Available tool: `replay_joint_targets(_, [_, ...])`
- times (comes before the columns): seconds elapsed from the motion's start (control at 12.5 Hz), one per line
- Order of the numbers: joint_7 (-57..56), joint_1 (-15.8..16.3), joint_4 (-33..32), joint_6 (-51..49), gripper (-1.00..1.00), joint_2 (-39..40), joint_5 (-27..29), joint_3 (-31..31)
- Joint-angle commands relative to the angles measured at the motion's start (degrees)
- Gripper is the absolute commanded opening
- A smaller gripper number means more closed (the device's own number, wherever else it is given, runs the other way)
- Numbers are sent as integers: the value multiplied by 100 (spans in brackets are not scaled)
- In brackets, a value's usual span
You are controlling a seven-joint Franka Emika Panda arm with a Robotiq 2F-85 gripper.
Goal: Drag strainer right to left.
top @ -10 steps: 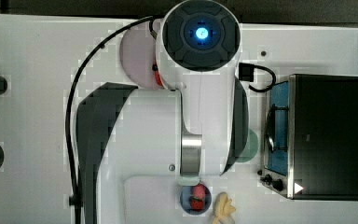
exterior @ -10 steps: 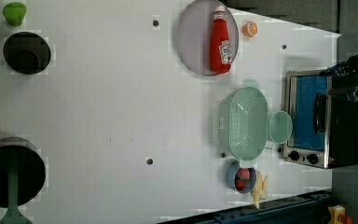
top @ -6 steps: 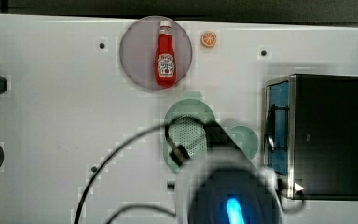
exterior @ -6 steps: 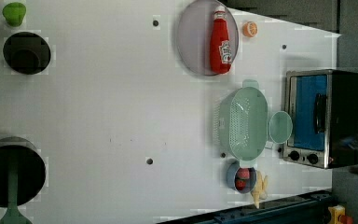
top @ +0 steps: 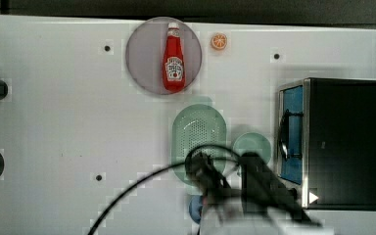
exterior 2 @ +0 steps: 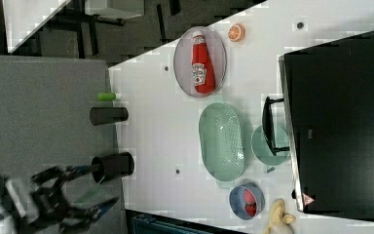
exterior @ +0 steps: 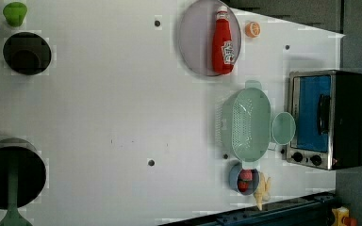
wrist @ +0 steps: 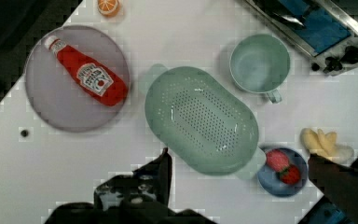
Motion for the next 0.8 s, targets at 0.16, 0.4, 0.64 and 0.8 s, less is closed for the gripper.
replay_joint_targets(0.16, [580,45,-455,790,100,1584,92,17])
replay_joint_targets(0.4, [1489,46,-591,1455,100,2429,93,56])
replay_joint_targets(0.64, [2263,52,-819,2550,100,3153,93,114])
replay_joint_targets(0.8, [2795,52,-1071,3290,100,3555,92,139])
